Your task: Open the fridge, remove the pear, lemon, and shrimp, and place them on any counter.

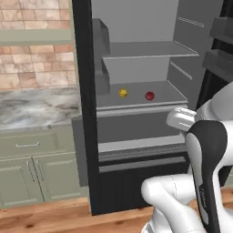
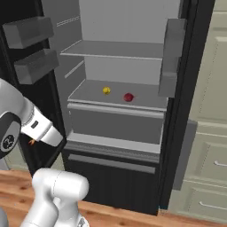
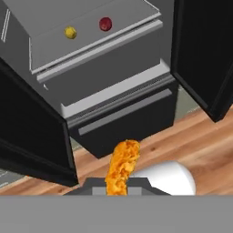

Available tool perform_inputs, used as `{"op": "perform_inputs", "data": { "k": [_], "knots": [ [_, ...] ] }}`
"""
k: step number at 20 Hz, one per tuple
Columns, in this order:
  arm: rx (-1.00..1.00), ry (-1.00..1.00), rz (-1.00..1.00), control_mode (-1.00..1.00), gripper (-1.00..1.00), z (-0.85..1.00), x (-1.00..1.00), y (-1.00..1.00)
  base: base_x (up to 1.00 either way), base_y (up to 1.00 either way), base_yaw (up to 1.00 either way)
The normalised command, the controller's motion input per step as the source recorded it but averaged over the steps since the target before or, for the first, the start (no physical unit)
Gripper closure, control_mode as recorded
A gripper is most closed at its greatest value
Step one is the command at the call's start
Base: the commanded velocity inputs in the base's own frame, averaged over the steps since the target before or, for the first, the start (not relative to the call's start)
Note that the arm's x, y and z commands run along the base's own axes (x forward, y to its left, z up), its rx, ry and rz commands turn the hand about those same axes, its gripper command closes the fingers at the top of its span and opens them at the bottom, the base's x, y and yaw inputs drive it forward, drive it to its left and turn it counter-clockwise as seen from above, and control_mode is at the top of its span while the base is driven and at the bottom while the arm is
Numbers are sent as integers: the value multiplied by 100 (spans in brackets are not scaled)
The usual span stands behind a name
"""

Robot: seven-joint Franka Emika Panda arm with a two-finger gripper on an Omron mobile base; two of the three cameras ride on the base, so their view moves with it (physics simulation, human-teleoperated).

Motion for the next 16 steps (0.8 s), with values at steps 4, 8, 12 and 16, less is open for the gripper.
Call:
{"op": "perform_inputs", "data": {
  "k": [4, 8, 12, 16],
  "knots": [
    [0, 0, 0, 100, 100, 0, 0, 0, -16, 71, 3],
    [0, 0, 0, 100, 100, 0, 0, 0, -33, 98, 5],
    [0, 0, 0, 100, 100, 0, 0, 0, -58, 99, 6],
    [0, 0, 0, 100, 100, 0, 0, 0, -11, 89, 3]
  ]
}}
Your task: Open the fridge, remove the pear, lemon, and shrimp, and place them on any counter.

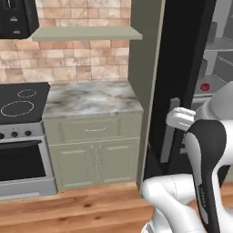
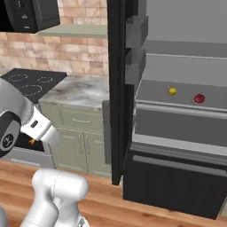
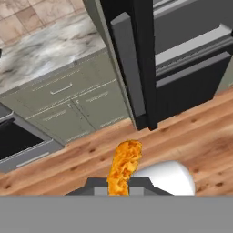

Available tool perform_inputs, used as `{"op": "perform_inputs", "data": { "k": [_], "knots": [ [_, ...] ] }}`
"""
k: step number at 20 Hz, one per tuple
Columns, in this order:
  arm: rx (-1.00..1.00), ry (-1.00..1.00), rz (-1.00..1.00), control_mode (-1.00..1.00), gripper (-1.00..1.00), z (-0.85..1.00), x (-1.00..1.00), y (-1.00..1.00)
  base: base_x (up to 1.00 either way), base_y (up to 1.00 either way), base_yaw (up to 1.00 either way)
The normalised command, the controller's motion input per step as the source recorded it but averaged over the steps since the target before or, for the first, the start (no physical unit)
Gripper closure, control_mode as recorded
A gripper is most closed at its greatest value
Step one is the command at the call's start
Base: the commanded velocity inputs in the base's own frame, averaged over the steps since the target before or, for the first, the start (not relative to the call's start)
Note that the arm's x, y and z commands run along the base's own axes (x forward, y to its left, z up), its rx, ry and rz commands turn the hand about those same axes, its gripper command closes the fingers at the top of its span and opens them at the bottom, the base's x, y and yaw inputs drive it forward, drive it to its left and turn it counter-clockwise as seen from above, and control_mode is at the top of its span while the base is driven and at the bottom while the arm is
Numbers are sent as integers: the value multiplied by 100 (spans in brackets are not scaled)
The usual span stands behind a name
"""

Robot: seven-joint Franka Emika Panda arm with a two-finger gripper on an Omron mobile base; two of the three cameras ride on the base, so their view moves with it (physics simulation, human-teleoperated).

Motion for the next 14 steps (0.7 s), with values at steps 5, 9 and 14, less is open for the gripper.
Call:
{"op": "perform_inputs", "data": {
  "k": [5, 9, 14],
  "knots": [
    [0, 0, 0, 100, 100, 0, 0, 0, 63, 47, 3],
    [0, 0, 0, 100, 100, 0, 0, 0, 100, 9, 3],
    [0, 0, 0, 100, 100, 0, 0, 0, 73, 33, 8]
  ]
}}
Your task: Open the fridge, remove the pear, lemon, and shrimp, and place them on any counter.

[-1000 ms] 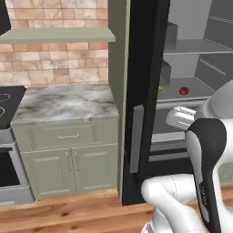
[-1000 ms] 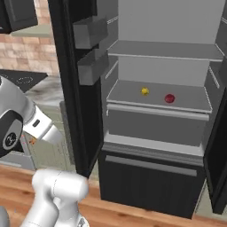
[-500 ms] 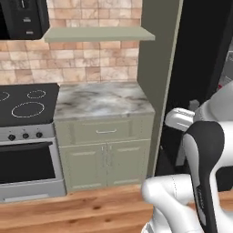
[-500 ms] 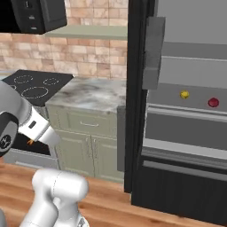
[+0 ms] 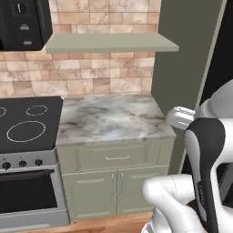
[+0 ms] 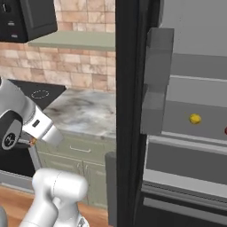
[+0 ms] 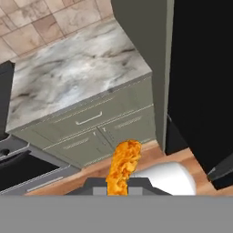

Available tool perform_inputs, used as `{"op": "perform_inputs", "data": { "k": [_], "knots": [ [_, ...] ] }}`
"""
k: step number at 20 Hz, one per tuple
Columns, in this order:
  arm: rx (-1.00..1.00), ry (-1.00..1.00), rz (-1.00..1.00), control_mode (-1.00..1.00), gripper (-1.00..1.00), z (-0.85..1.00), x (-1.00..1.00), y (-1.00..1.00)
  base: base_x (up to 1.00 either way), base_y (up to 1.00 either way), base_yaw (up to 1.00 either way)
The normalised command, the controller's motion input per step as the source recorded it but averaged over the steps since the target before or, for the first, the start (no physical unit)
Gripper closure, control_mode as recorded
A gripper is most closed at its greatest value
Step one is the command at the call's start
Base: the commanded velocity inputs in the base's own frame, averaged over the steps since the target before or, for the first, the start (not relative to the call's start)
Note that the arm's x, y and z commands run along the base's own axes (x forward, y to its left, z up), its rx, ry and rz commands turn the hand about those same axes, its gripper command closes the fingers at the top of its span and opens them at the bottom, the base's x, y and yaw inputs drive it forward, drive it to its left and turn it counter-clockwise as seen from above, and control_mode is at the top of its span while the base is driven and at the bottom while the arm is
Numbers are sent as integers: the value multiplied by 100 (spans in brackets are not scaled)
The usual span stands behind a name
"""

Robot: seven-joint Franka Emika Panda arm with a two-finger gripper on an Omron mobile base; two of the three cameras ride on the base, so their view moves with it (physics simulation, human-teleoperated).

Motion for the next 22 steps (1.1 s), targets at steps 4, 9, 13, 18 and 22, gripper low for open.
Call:
{"op": "perform_inputs", "data": {
  "k": [4, 9, 13, 18, 22],
  "knots": [
    [0, 0, 0, 100, 100, 0, 0, 0, 9, 52, 13],
    [0, 0, 0, 100, 100, 0, 0, 0, 53, 28, 8],
    [0, 0, 0, 100, 100, 0, 0, 0, 94, 0, 3],
    [0, 0, 0, 100, 100, 0, 0, 0, 95, 5, 0],
    [0, 0, 0, 100, 100, 0, 0, 0, 48, 15, 0]
  ]
}}
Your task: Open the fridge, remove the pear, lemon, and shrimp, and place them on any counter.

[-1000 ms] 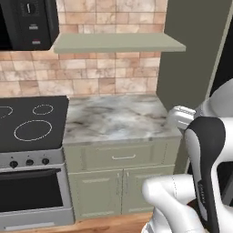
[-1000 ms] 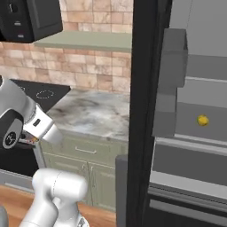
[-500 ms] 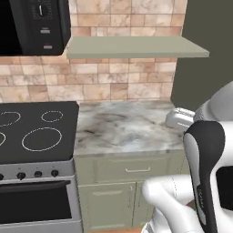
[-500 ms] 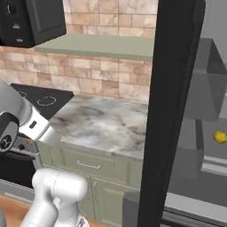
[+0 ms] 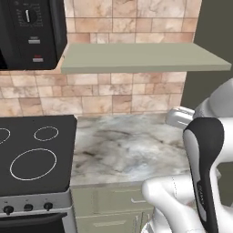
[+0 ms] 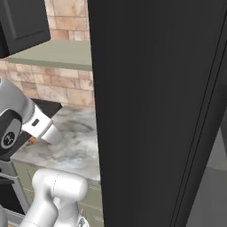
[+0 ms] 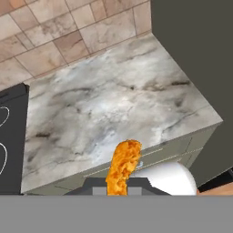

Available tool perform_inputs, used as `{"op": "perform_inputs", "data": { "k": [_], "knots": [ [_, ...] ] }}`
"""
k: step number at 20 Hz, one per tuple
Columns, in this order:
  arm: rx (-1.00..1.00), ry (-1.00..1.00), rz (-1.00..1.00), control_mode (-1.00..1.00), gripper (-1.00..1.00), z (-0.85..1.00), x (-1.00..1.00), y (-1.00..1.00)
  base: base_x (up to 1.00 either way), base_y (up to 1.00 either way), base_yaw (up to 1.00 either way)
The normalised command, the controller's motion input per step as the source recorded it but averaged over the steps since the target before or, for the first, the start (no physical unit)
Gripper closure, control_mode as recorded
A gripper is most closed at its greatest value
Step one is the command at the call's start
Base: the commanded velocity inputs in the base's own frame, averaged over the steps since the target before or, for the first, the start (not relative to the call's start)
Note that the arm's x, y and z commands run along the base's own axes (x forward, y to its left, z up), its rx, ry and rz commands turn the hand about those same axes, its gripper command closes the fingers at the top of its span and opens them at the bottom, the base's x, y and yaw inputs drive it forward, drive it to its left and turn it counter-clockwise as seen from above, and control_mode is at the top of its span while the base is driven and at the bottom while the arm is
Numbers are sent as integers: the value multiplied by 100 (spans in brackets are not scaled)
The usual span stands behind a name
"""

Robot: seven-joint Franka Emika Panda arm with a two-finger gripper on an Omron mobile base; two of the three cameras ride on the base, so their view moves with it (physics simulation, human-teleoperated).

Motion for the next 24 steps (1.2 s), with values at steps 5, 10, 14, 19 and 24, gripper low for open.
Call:
{"op": "perform_inputs", "data": {
  "k": [5, 10, 14, 19, 24],
  "knots": [
    [0, 0, 0, 100, 100, 0, 0, 0, 2, 0, 0],
    [0, 0, 0, 100, 100, 0, 0, 0, 0, 0, 0],
    [0, 4, 0, -100, 100, -8, 15, 0, 0, 0, 0],
    [0, 6, 0, -100, 100, -49, 35, 0, 0, 0, 0],
    [0, 5, 0, -100, 100, -55, 56, 7, 0, 0, 0]
  ]
}}
